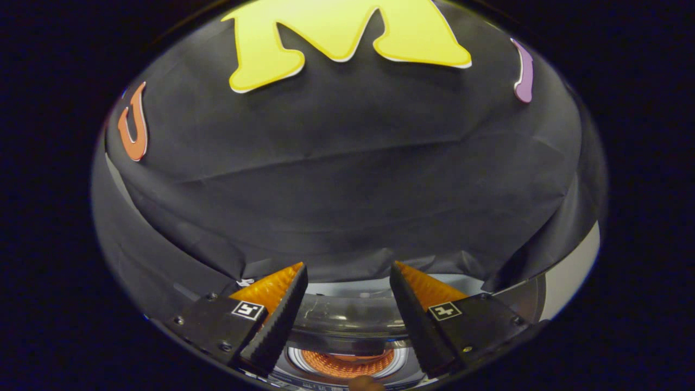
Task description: Put the clothes into the washing machine and then close the washing machine lid.
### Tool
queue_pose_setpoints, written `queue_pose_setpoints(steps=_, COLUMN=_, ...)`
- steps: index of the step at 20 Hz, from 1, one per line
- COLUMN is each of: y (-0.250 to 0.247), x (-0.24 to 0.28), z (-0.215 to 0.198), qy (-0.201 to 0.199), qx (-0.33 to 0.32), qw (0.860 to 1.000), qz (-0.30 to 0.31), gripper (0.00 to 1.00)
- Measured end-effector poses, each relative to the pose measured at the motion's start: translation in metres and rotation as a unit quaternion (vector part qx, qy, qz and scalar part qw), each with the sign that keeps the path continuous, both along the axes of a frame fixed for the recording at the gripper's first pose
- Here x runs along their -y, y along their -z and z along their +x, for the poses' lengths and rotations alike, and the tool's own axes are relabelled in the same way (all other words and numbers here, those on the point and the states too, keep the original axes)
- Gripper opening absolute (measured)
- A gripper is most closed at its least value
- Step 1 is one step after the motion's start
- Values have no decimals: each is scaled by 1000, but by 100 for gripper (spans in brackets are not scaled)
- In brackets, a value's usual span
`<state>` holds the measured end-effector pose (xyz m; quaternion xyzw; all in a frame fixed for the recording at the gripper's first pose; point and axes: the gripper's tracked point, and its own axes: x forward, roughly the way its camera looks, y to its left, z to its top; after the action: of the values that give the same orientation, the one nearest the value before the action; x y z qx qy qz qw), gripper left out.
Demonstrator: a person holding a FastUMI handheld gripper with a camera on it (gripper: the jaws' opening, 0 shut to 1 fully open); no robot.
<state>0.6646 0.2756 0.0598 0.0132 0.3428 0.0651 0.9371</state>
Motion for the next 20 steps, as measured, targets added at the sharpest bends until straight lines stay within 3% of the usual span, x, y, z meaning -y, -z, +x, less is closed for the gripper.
queue_pose_setpoints(steps=6, y=7, x=3, z=1, qy=-10, qx=3, qw=999, qz=-39, gripper=95)
queue_pose_setpoints(steps=20, y=10, x=2, z=0, qy=-28, qx=35, qw=998, qz=-40, gripper=96)
